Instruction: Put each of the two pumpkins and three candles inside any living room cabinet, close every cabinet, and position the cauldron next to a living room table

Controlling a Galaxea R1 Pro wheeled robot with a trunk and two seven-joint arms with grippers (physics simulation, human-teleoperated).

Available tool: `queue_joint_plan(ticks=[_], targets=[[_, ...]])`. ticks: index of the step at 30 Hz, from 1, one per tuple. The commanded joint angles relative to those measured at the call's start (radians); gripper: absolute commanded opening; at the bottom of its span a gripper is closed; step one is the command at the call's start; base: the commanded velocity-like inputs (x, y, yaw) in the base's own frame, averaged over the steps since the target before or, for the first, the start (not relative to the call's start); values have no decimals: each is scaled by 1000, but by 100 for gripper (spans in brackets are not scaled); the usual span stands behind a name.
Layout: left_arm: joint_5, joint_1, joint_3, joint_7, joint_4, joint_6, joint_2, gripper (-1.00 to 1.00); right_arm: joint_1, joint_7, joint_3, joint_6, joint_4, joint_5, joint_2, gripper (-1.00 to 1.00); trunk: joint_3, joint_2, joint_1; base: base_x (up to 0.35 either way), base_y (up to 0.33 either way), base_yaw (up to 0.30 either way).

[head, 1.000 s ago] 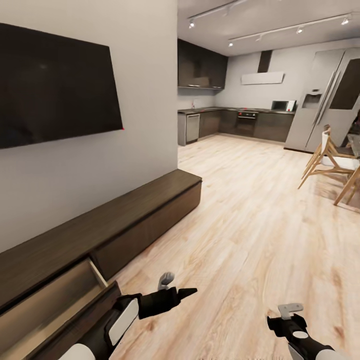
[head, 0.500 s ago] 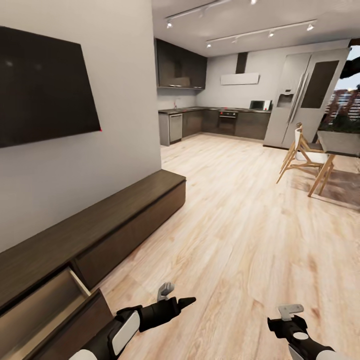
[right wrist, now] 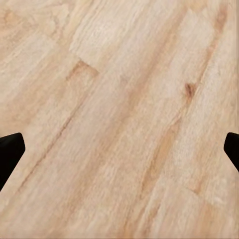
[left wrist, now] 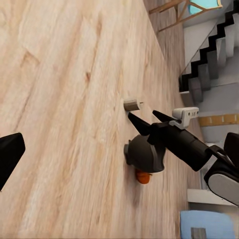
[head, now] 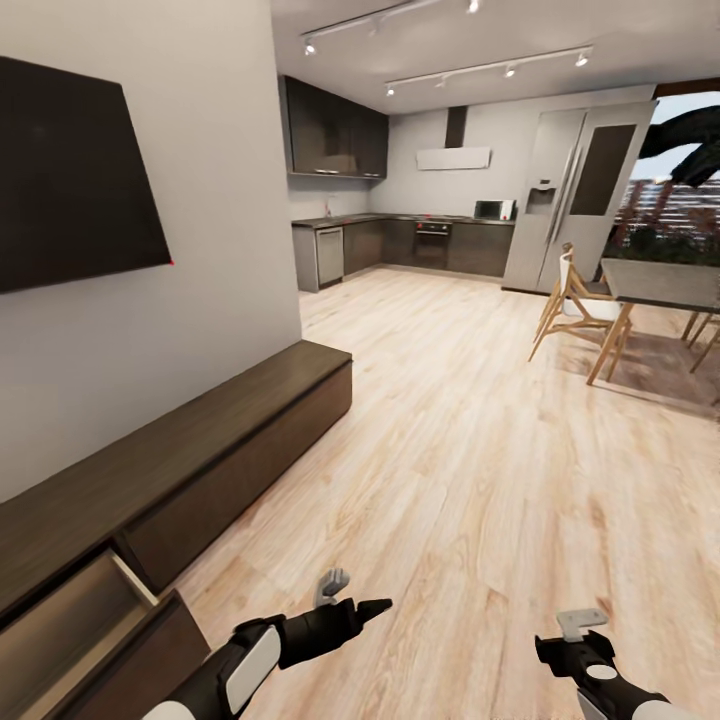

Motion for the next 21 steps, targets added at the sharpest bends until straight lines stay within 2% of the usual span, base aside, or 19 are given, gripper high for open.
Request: queue_joint_plan(ticks=[1,11,21], targets=[[0,0,0,0,0,0,-2,100,0,0,0,0,0,0,0,100,0,0,0,0,0,-108],[0,0,0,1,2,0,-5,100,0,0,0,-1,0,0,1,100,0,0,0,0,0,-90],[1,0,1,1,2,0,-5,100,0,0,0,-2,0,0,3,100,0,0,0,0,0,-262]])
